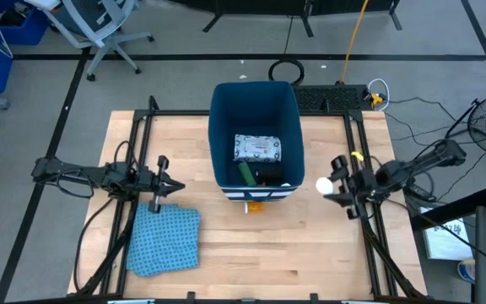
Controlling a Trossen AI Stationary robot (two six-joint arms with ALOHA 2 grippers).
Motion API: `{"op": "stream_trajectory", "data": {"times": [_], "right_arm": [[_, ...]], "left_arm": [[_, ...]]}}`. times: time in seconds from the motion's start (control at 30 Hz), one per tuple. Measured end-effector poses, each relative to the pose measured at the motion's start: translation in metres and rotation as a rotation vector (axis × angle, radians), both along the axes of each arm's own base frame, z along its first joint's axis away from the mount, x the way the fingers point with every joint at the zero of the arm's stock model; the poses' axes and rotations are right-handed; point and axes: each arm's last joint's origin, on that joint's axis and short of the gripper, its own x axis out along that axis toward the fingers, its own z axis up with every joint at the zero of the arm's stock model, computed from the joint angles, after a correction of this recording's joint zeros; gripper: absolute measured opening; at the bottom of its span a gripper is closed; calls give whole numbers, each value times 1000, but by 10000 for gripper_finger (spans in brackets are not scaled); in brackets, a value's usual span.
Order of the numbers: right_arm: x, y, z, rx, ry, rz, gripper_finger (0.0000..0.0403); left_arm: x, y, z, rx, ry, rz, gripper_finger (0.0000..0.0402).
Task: Pick & place medical supplies in basket/bin
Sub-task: Put the white medicine bottle into the blue bin
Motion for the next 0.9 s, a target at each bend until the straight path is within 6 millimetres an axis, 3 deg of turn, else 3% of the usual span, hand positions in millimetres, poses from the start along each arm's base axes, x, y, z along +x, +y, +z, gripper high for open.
{"op": "stream_trajectory", "data": {"times": [0.23, 0.4, 0.53, 0.7, 0.9], "right_arm": [[25, -4, 88, -86, 39, -122, 169], [67, -20, 130, -118, 212, -264, 169], [109, -48, 145, -121, 399, -336, 169], [153, -89, 161, -108, 500, -354, 169], [193, -136, 153, -110, 620, -370, 169]], "left_arm": [[0, 3, 2, -12, -14, 104, 21], [0, 4, 2, 1, -15, 126, 21], [0, 4, 2, 5, -15, 127, 21], [0, 4, 1, 6, -14, 127, 21], [0, 4, 1, 6, -11, 127, 21]]}}
